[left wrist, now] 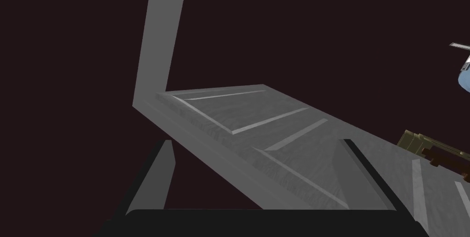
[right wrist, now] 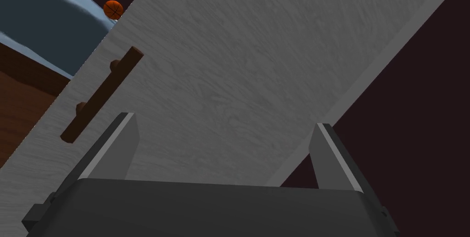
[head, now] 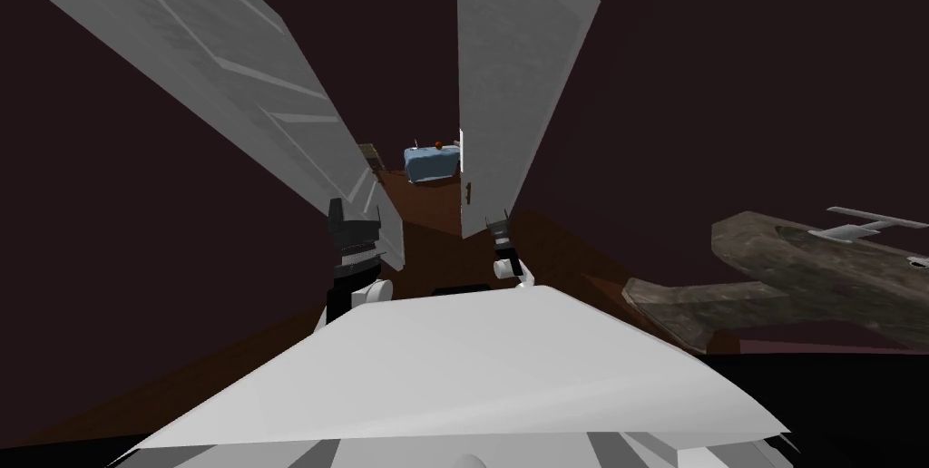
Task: Push the door open
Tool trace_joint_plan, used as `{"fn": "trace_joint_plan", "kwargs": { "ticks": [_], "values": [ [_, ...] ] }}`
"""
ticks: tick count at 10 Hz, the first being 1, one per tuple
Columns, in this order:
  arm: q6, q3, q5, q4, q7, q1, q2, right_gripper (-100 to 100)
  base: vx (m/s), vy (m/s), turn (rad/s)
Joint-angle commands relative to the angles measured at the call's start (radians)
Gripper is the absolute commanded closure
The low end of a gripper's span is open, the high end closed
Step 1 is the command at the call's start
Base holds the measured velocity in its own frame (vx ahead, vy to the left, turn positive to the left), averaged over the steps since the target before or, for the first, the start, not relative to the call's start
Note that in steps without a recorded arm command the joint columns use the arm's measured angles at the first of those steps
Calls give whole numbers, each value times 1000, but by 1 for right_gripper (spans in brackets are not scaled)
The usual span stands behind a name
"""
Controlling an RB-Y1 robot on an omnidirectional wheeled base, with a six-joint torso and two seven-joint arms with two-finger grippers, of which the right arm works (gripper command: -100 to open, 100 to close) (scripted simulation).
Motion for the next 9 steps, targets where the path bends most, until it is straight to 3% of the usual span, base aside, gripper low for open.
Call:
{"fn": "trace_joint_plan", "kwargs": {
  "ticks": [1,3,9],
  "values": [
    [-4,6,-11,34,-26,-14,2,-100,83,-68,91],
    [-18,18,-31,103,-71,-41,4,-100,104,-76,137],
    [-46,42,-70,239,-160,-93,13,-100,84,-66,99]
  ]
}}
